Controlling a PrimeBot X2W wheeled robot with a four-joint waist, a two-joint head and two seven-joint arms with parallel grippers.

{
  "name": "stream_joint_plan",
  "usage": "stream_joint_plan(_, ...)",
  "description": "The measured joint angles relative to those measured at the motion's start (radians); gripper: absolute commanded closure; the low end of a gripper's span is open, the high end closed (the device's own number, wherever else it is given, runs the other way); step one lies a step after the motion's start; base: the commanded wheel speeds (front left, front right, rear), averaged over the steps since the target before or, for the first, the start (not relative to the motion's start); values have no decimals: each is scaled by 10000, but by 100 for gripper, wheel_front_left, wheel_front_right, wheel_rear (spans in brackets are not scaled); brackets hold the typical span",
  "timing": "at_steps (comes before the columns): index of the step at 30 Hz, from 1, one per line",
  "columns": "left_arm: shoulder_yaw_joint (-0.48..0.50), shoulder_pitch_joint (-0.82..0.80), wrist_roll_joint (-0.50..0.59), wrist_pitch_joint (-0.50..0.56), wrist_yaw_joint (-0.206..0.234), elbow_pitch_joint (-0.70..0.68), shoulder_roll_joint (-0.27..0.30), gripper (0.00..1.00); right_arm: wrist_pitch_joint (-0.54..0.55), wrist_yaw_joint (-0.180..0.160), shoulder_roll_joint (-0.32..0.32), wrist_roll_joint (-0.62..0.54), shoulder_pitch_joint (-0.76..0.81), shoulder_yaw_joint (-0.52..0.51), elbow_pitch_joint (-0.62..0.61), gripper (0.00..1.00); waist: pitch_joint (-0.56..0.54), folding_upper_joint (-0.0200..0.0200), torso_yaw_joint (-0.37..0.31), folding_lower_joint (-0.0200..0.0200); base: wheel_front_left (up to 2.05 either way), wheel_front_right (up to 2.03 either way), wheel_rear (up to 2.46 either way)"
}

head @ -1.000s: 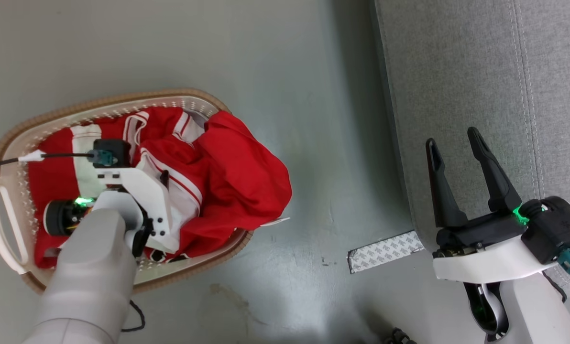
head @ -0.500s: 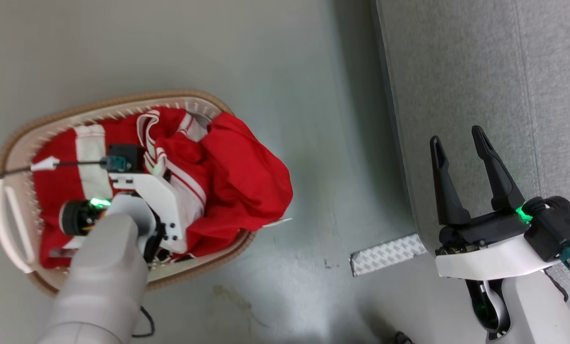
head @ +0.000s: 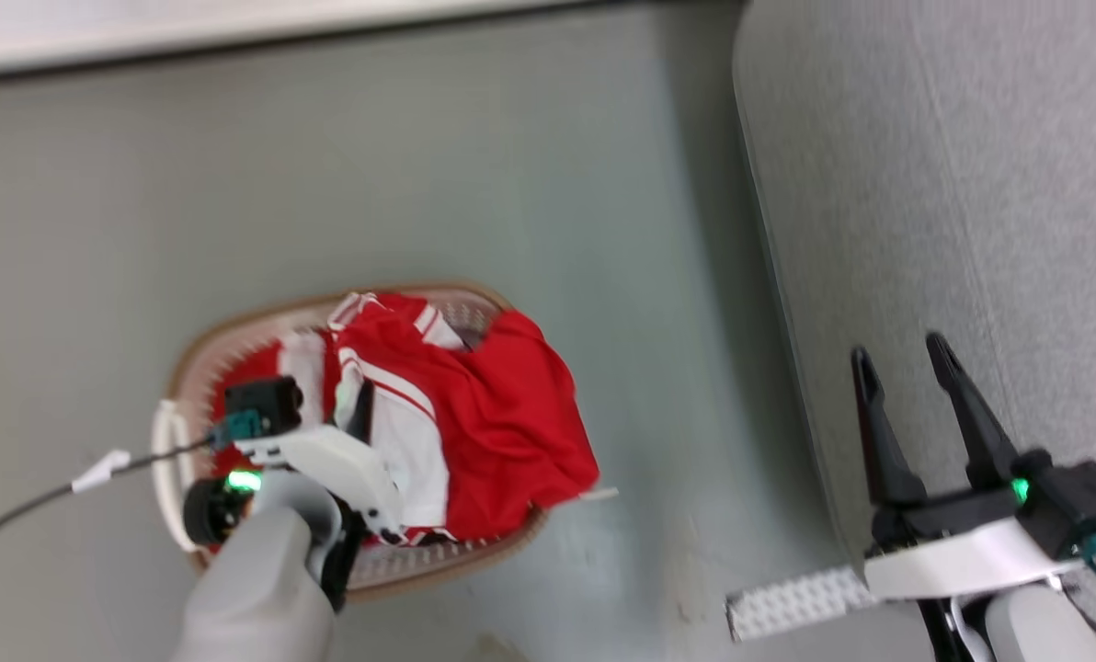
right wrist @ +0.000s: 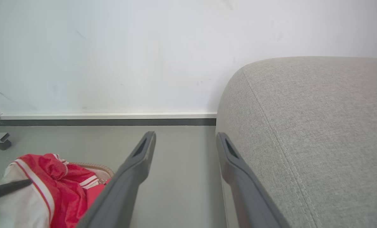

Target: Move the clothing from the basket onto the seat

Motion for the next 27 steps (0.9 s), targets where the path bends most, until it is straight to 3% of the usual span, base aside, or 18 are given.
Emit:
stream_joint_plan(8,-1112,1445,-1469,-86,-2,-1996,-48,100,-2,-2,-184,13,976,-253,267,0,-1733,0,722,-1,0,0,0)
stream_joint_plan(18,-1210,2699,-1563,-102,75,-4299,219,100,0,-2,-205,35,1876,-403,453,0,-3547,0,1539,-2,0,0,0)
stream_joint_plan(27,-1248,3866,-1534,382,621,-6922,700,100,0,-2,-236,35,2528,-550,474,0,-4736,1,1962,-2,0,0,0)
